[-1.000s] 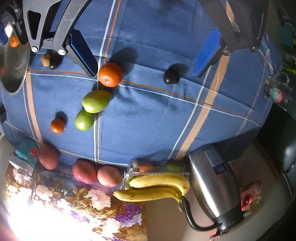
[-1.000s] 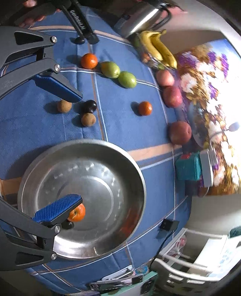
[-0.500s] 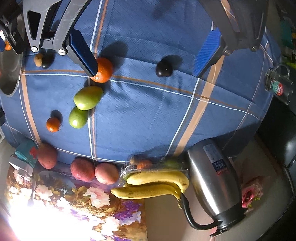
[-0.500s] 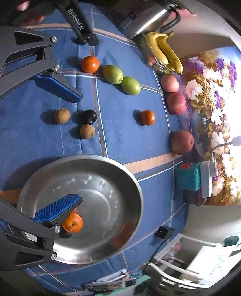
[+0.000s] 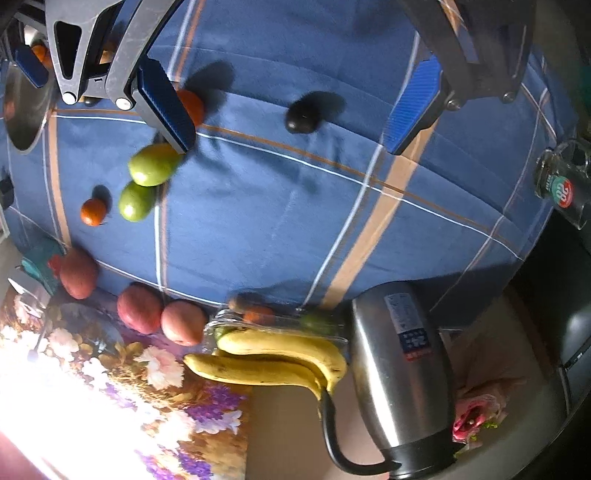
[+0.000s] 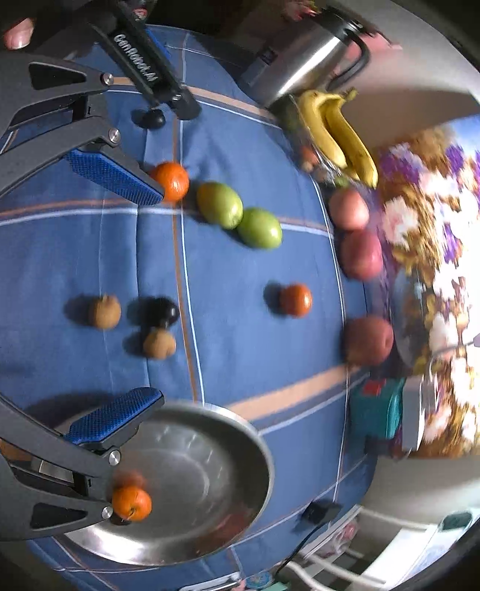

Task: Organize fruits
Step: 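Grasp a black plum with the left tool while the right tool grasps a brown kiwi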

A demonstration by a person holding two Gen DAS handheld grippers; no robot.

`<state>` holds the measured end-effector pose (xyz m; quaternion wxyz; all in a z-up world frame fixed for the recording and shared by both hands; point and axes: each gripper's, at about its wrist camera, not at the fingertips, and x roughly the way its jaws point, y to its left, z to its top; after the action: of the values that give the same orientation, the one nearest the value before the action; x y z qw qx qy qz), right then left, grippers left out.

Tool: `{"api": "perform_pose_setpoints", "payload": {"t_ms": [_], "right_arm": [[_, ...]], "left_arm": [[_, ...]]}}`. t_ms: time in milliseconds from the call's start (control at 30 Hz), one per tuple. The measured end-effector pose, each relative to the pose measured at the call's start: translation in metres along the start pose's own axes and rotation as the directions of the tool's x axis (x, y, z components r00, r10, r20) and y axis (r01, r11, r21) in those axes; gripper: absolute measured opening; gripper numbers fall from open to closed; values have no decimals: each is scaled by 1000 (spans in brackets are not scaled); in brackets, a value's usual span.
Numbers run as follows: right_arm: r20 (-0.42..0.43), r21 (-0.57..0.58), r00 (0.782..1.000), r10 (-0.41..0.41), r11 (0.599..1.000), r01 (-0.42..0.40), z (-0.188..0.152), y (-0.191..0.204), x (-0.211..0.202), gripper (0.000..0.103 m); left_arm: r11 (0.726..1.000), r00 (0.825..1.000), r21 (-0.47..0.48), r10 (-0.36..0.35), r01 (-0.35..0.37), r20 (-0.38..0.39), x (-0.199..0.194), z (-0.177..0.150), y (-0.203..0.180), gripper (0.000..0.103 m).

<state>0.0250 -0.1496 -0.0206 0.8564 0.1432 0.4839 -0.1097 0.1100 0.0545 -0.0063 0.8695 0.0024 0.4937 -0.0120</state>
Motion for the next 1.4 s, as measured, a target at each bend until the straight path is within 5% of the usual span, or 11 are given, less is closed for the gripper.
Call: {"api": "perform_pose_setpoints", "payload": {"t_ms": [200,300,433,567,800,1000,1233,1400], "right_arm": [[-11,15,1000,14,1000,-14,0,-4,3,99],[-28,34,1000,-6,999,7,-1,-13,5,98],[-71,31,997,-22,999,24,-5,-19,13,86],[-131,50,990,-48,997,55,-13,-27,27,85],[-204,57,979,-29,997,42,-20,-32,45,64],[-219,37,975,-41,998,50,-22,-27,49,51],[-220,42,976,4,999,6,-22,-24,48,27],[-217,52,976,11,999,0,-20,-24,48,26]], "left_arm": [[1000,1000,-1,9,-9,-30,11,6,16,103],[999,996,-31,-46,44,-70,17,5,21,103],[996,987,-51,-78,72,-137,32,-2,18,102],[997,979,-59,-66,56,-191,47,-9,13,86],[994,972,-89,-77,58,-222,60,-14,14,66],[991,967,-114,-96,71,-234,63,-14,18,35],[988,969,-127,-116,89,-219,58,-11,23,29],[983,970,-144,-138,110,-202,51,-7,27,29]]}}
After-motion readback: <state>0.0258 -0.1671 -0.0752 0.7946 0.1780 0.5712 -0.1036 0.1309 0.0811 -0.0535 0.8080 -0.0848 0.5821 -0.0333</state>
